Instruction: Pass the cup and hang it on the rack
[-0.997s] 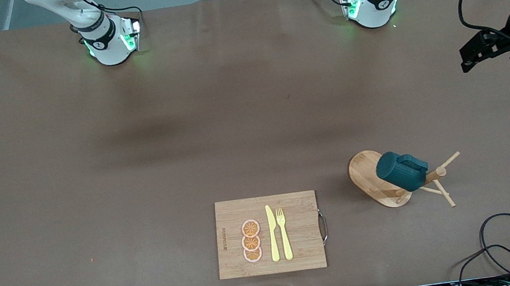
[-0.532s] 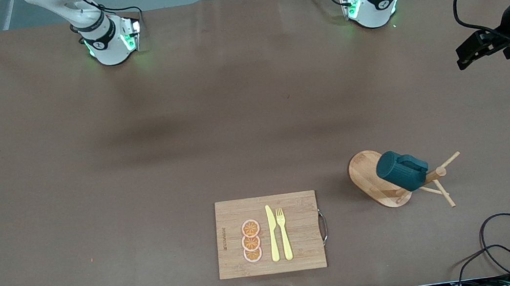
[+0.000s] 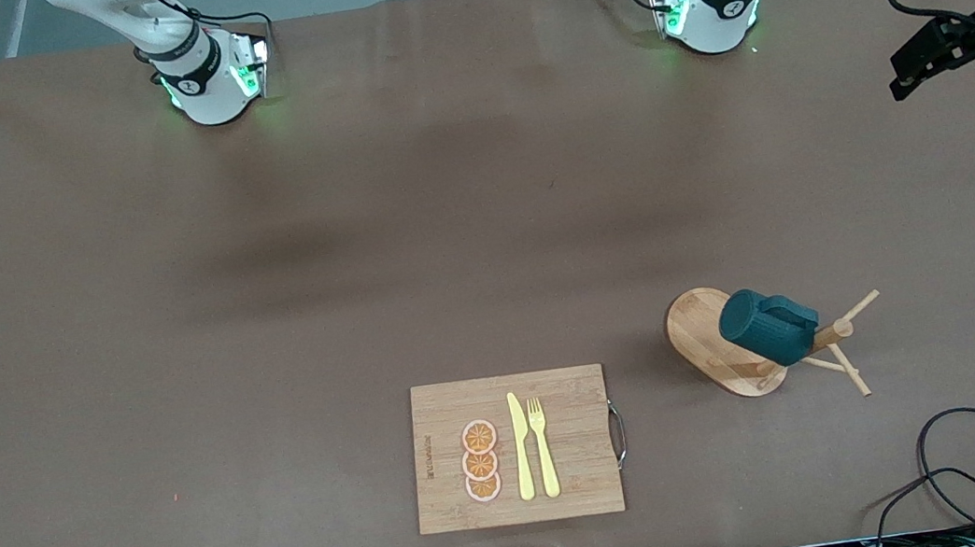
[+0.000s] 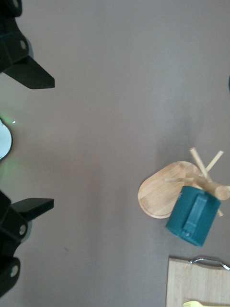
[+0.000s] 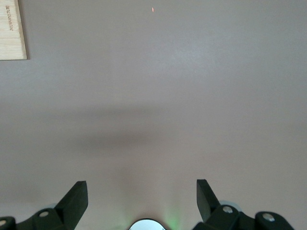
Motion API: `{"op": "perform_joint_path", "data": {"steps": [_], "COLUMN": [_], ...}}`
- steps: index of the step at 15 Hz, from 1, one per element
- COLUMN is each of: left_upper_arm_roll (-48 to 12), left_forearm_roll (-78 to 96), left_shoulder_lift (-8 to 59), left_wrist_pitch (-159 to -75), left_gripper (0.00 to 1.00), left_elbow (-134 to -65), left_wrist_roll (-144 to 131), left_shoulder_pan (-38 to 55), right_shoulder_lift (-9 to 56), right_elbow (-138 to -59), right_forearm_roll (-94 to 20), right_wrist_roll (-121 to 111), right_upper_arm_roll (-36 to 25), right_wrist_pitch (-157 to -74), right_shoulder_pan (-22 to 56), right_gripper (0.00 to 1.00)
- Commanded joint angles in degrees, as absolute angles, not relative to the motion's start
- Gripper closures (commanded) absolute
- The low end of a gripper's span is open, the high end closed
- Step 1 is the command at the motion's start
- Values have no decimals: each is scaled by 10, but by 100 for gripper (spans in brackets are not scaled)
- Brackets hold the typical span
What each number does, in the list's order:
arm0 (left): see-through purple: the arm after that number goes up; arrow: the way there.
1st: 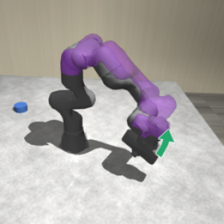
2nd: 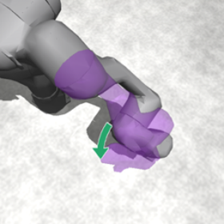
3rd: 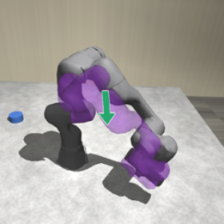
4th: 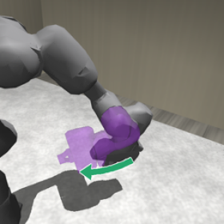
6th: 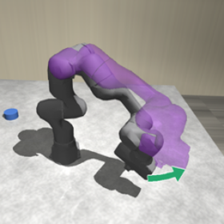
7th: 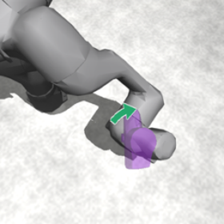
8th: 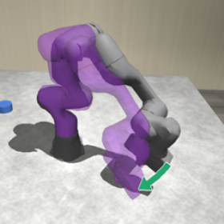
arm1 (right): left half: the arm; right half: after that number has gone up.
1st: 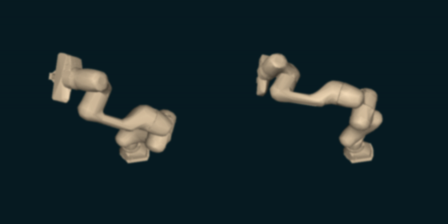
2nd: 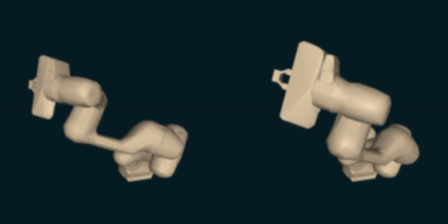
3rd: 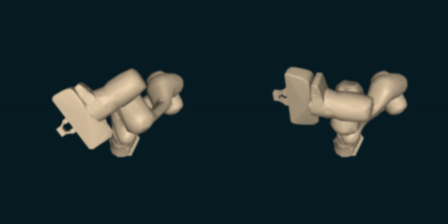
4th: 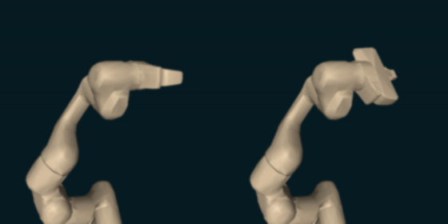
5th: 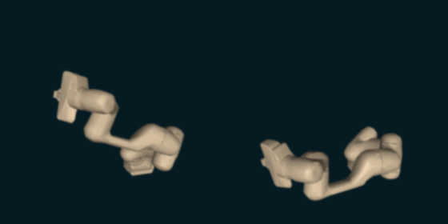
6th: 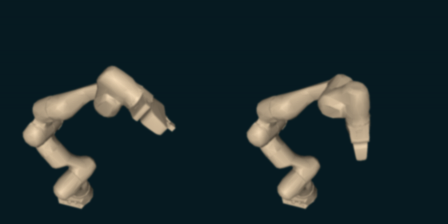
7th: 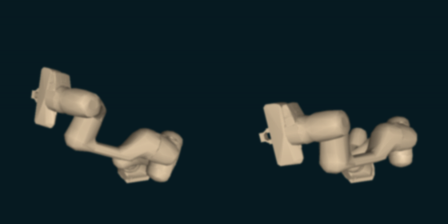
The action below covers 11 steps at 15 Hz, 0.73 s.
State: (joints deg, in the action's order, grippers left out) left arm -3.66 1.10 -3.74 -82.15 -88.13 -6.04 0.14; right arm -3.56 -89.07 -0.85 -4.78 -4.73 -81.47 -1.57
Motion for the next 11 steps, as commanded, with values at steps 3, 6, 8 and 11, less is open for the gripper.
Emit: {"op": "perform_joint_path", "data": {"steps": [3,6,8,11], "left_upper_arm_roll": [-34,-36,-34,-34], "left_forearm_roll": [25,22,19,18], "left_shoulder_lift": [-83,-78,-72,-66], "left_wrist_pitch": [-845,-839,-839,-839], "left_gripper": [0,0,0,0], "left_elbow": [-919,-916,-904,-892], "left_wrist_roll": [-61,-61,-61,-61], "left_shoulder_pan": [2,8,9,10], "right_shoulder_lift": [-47,-47,-47,-48], "right_elbow": [-896,-896,-897,-897], "right_forearm_roll": [-5,-5,-5,-5], "right_wrist_roll": [-55,-55,-55,-55], "right_upper_arm_roll": [-40,-40,-40,-40], "right_wrist_pitch": [-811,-811,-811,-812], "right_shoulder_pan": [-22,-22,-22,-22], "right_gripper": [0,0,0,0]}}
